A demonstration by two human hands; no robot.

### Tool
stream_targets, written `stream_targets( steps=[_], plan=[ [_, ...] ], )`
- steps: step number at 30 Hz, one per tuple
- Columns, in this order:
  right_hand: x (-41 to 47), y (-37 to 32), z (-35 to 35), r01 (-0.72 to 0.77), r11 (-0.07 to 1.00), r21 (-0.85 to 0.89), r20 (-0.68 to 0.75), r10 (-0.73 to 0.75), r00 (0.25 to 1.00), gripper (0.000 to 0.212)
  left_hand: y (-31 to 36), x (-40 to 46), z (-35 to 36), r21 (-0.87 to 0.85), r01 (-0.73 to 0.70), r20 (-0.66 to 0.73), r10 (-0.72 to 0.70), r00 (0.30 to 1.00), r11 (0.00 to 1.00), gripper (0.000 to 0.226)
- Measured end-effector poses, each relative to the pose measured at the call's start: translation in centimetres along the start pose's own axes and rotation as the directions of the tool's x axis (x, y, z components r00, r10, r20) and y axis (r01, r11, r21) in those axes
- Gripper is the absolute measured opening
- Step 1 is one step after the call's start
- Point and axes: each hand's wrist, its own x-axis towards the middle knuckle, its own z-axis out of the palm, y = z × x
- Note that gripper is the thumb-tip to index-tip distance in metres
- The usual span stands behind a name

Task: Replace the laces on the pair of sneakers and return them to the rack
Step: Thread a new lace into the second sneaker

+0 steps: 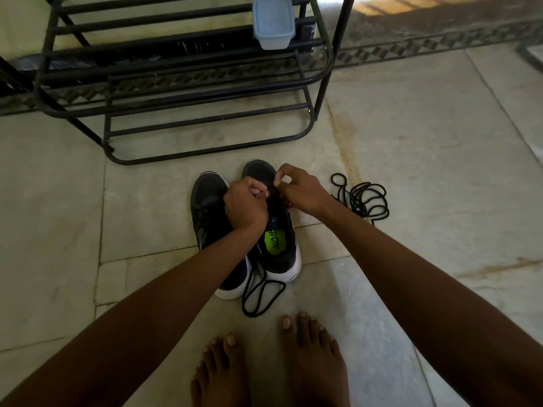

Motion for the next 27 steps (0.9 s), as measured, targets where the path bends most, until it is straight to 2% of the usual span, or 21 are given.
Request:
stream_targets(
  steps=[6, 12, 15, 17, 19, 20, 21, 22, 23, 24, 25, 26, 27],
  plan=[
    [1.2, -1.1, 0.7, -0.015, 0.974, -0.225, 0.013, 0.018, 1.000, 0.020, 0.2, 0.0, -0.1, 0.010, -0.024, 0.000, 0.024, 1.000, 1.000, 0.025],
    [1.4, -1.5, 1.8, 0.016, 0.928, -0.373, 0.007, -0.015, 1.000, 0.011, -0.1, 0.2, -0.1, 0.046, -0.038, 0.009, 0.037, 0.999, 0.998, 0.025],
    [1.4, -1.5, 1.6, 0.039, 0.921, -0.388, 0.019, -0.035, 0.999, 0.013, -0.1, 0.2, -0.2, 0.063, -0.037, 0.034, 0.035, 0.999, 0.997, 0.024],
    [1.3, -1.3, 1.2, 0.040, 0.929, -0.369, -0.049, -0.063, 0.997, 0.017, 0.2, 0.1, -0.2, 0.058, -0.029, 0.057, 0.026, 0.998, 0.998, 0.025],
    [0.9, -1.1, 0.6, 0.090, 0.962, -0.258, -0.176, -0.139, 0.975, 0.011, 0.4, -0.1, -0.3, 0.063, -0.016, 0.070, 0.011, 0.997, 0.998, 0.024],
    [0.6, -1.2, 0.3, 0.117, 0.987, -0.113, -0.233, -0.141, 0.962, 0.008, 0.5, -0.1, -0.3, 0.064, -0.013, 0.071, 0.008, 0.997, 0.998, 0.024],
    [0.3, -1.5, 0.0, 0.127, 0.985, 0.119, -0.261, -0.092, 0.961, 0.009, 0.4, -0.2, -0.4, 0.059, -0.011, 0.072, 0.007, 0.997, 0.998, 0.023],
    [0.1, -1.8, -0.4, 0.110, 0.919, 0.379, -0.249, -0.013, 0.968, 0.011, 0.5, -0.3, -0.4, 0.054, -0.013, 0.073, 0.009, 0.997, 0.998, 0.023],
    [-0.1, -2.2, -1.0, 0.073, 0.804, 0.590, -0.186, 0.048, 0.981, 0.013, 0.5, -0.3, -0.5, 0.051, -0.017, 0.076, 0.013, 0.997, 0.999, 0.022],
    [-0.3, -2.5, -1.6, 0.041, 0.734, 0.678, -0.141, 0.075, 0.987, 0.016, 0.5, -0.4, -0.5, 0.047, -0.021, 0.082, 0.017, 0.996, 0.999, 0.022],
    [-0.2, -2.6, -2.3, 0.025, 0.766, 0.643, -0.118, 0.068, 0.991, 0.019, 0.4, -0.4, -0.6, 0.041, -0.022, 0.088, 0.018, 0.996, 0.999, 0.022],
    [0.0, -2.5, -3.1, 0.036, 0.895, 0.445, -0.121, 0.021, 0.992, 0.020, 0.4, -0.3, -0.6, 0.034, -0.021, 0.090, 0.018, 0.996, 0.999, 0.022],
    [0.3, -2.2, -3.9, 0.073, 0.994, 0.077, -0.087, -0.067, 0.994, 0.019, 0.5, -0.3, -0.6, 0.033, -0.021, 0.092, 0.018, 0.996, 0.999, 0.022]
  ],
)
